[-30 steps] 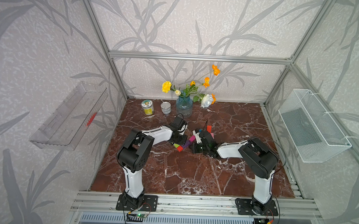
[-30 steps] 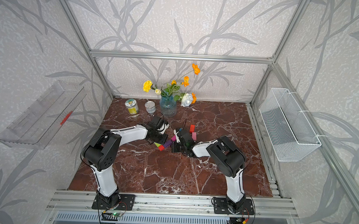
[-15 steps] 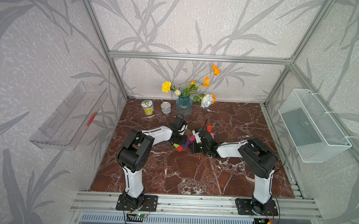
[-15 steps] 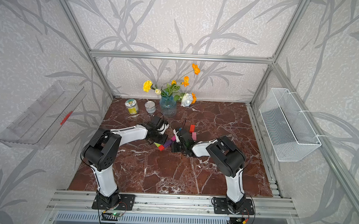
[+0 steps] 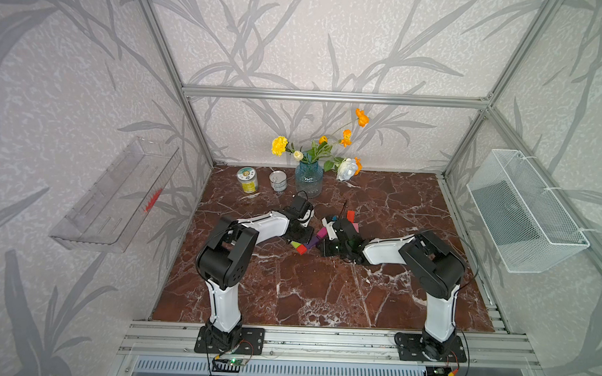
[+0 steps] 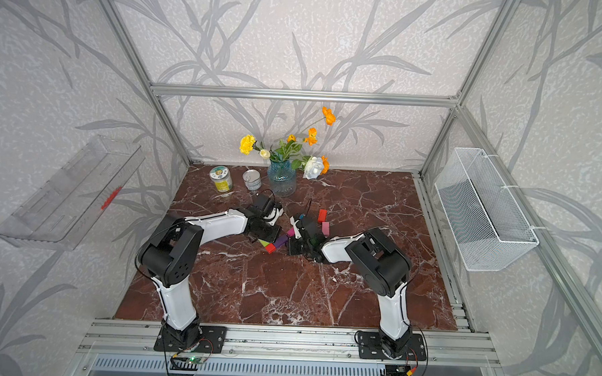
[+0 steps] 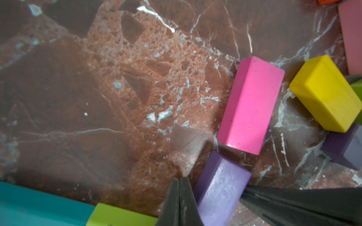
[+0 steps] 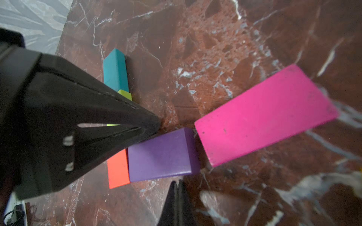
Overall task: Assemble the letter v with building blocks
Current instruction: Adjust the building block at the center of the board, then assemble the building block at the center of the board.
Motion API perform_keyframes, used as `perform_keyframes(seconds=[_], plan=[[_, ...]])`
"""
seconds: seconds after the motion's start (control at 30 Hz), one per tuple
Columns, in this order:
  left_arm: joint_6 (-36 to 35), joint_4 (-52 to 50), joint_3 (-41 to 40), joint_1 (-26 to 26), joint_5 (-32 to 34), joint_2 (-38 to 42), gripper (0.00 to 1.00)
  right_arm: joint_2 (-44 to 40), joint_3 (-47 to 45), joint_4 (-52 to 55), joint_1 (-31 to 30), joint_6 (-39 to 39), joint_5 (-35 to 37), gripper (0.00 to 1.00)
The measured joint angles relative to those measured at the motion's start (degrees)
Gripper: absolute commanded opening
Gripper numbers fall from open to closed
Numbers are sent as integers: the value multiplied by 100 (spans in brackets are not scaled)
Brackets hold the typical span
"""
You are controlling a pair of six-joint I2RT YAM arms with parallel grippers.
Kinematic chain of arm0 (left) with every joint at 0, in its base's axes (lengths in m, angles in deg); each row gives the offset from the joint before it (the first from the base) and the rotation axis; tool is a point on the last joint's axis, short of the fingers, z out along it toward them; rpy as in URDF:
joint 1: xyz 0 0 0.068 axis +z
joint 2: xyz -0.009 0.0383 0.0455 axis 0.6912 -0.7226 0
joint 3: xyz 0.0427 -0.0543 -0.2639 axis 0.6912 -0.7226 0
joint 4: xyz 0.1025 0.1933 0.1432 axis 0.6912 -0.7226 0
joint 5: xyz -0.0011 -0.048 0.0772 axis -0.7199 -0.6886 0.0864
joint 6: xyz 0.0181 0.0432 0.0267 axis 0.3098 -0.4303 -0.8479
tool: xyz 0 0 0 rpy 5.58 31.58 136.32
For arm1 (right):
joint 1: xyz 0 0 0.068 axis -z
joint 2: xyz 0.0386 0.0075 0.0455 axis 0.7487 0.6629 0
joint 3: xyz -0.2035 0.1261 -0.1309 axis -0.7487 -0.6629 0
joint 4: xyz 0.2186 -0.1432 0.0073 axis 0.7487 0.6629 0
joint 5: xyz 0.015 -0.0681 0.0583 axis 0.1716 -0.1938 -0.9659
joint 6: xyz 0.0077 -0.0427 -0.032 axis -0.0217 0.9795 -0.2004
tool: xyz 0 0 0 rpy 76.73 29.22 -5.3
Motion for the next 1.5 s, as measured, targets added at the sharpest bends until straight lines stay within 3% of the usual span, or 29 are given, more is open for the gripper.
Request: perform_keyframes(seconds=[0.9, 1.13, 1.33, 1.5], plan=[[46, -76, 129, 94, 240, -66, 0, 15, 26, 7, 0, 48, 7, 0], [55, 133, 151, 173, 299, -13, 0, -452, -37, 382, 0, 398, 267, 0], [181, 520, 39, 173, 299, 717, 0, -986, 9, 645, 68, 763, 448, 0], [339, 798, -533, 173, 361, 1604, 0, -942, 323, 1032, 352, 1023, 431, 0]])
